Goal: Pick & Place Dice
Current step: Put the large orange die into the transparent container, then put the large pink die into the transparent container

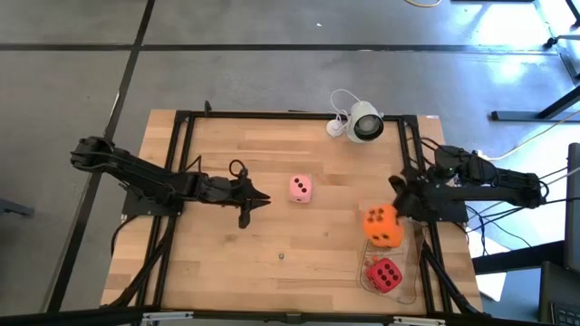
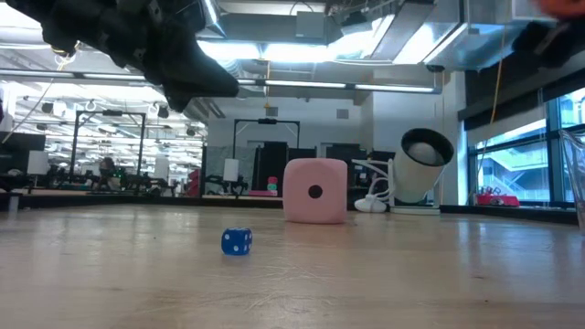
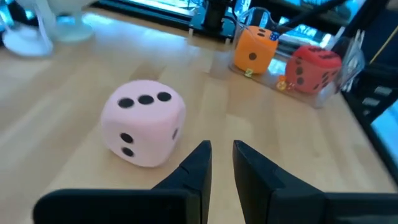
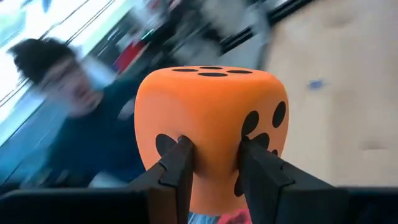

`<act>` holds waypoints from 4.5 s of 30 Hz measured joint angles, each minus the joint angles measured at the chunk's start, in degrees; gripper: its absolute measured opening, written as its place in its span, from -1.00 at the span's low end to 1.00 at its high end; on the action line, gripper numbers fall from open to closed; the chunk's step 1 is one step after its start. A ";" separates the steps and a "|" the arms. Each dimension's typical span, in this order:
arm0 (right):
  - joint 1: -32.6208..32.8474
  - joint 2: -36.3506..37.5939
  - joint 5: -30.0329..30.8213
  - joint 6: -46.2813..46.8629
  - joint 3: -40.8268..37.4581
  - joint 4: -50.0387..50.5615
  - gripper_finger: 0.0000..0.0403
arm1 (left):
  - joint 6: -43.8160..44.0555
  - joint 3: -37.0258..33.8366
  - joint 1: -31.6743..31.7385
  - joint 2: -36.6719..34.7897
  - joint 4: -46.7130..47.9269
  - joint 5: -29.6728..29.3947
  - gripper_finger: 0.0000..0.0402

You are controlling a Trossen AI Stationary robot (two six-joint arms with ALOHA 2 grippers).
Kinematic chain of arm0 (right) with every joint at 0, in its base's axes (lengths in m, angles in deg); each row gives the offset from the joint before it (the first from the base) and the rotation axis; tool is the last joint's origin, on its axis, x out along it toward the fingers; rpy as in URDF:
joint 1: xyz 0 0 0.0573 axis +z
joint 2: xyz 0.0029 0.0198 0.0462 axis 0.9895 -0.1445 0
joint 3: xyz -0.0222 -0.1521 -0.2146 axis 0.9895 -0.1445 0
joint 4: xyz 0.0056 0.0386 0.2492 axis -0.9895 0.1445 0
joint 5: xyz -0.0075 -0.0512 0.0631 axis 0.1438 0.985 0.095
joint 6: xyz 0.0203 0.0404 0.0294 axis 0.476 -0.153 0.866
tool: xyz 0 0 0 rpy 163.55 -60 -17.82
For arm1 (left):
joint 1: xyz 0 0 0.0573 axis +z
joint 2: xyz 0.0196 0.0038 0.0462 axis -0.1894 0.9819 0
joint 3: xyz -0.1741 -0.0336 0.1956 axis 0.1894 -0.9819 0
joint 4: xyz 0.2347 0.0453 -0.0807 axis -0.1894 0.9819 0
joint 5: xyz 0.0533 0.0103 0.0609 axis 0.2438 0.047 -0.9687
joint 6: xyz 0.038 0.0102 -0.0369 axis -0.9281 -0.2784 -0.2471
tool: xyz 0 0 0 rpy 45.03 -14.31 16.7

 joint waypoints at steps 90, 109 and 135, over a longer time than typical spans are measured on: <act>-0.42 8.50 -0.35 -28.44 10.23 45.20 -0.26 | 13.93 0.00 -19.03 6.47 -12.48 -30.68 -0.70; -0.41 8.48 30.31 -11.85 10.34 14.09 -0.26 | 0.88 0.00 -18.98 6.47 -21.28 -35.94 -0.46; -0.41 -24.81 39.12 -18.93 10.34 -6.61 -0.26 | -15.91 0.00 -13.65 5.36 -30.06 -24.44 -0.35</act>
